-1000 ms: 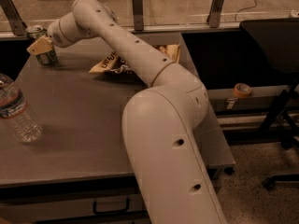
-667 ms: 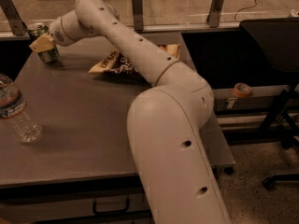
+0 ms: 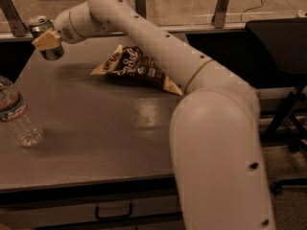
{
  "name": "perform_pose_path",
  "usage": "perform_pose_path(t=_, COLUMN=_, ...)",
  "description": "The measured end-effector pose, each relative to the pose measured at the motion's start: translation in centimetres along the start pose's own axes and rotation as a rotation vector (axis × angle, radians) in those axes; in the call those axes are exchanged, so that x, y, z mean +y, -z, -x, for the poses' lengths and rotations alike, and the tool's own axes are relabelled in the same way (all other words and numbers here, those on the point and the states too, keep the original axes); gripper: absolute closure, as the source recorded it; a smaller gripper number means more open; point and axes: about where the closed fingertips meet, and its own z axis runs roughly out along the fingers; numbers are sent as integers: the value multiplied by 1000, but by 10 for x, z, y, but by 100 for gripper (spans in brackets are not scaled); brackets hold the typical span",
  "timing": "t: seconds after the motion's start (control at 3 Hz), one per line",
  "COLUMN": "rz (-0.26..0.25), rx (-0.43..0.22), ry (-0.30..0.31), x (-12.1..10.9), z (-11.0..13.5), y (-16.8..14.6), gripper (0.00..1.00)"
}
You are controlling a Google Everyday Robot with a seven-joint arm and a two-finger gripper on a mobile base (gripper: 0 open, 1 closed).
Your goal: Move green can near water bottle
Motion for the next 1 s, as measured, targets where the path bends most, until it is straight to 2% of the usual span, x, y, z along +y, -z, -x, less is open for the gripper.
perform_pose_path(t=0.33, rz=16, rx=34, ry=-11, x=9, z=-22, y=-2, gripper=100)
perform_pose_path(t=0.67, rz=75, rx=15, ry=-10, x=13, z=-15, y=-11, gripper=100)
perform_pose_path(t=1.0, rz=176, rx=12, ry=12, x=41, z=-14, y=0, gripper=100)
